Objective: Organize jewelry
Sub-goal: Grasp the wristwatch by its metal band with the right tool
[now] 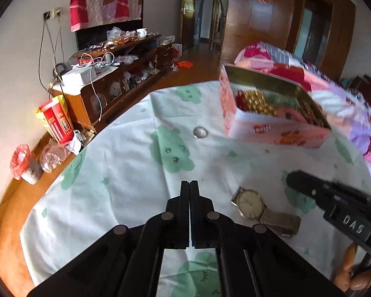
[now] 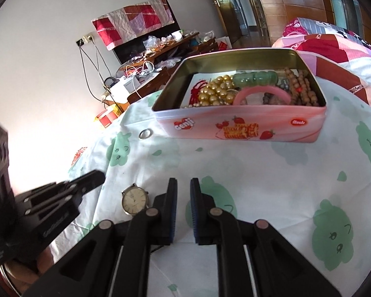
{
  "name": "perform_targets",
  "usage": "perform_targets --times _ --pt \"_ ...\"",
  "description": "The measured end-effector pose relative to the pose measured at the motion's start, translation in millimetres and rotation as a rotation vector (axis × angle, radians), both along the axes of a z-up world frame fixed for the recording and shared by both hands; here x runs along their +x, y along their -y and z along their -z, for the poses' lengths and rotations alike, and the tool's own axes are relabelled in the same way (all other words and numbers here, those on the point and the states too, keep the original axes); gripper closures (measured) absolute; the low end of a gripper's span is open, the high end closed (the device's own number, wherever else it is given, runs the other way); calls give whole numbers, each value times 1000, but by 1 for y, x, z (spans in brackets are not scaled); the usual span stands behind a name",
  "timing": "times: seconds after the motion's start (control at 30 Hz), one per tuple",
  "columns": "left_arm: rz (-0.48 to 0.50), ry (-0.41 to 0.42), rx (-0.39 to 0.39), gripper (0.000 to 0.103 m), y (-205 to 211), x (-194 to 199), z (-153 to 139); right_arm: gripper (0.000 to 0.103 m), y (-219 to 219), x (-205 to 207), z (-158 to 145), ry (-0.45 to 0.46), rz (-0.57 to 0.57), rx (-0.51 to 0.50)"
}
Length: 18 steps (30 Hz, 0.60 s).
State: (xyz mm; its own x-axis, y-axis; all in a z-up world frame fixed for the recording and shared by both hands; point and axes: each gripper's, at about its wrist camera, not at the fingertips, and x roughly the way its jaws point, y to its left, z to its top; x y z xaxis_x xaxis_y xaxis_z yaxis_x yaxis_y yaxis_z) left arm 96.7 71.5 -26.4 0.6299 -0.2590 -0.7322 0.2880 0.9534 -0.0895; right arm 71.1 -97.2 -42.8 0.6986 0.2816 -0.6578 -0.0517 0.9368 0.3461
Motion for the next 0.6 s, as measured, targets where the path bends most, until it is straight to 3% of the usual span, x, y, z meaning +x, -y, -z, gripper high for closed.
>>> perform_targets --times 0.17,0.2,0.27,0.3,0.33,0.43,0.53,0.6 --pt "-22 -110 -29 103 -6 16 9 89 -1 -1 -2 14 -6 8" --pt "-25 -118 -25 103 -6 15 11 84 -3 -1 -3 19 -22 15" --pt "-23 -125 -9 103 -9 13 16 61 -7 -1 -3 21 -56 14" --pt "-25 -126 -6 103 -11 12 17 45 -11 0 -2 17 -76 11" --pt "-28 -124 -6 103 -12 11 16 41 -16 0 -3 17 -108 12" --pt "-36 -113 10 103 -18 11 13 41 -37 4 -4 16 -215 -56" --pt "-21 -86 28 103 -19 13 7 43 -65 9 7 -30 -312 -246" --pt "2 -75 29 102 -16 15 4 53 -76 7 7 -17 -350 -344"
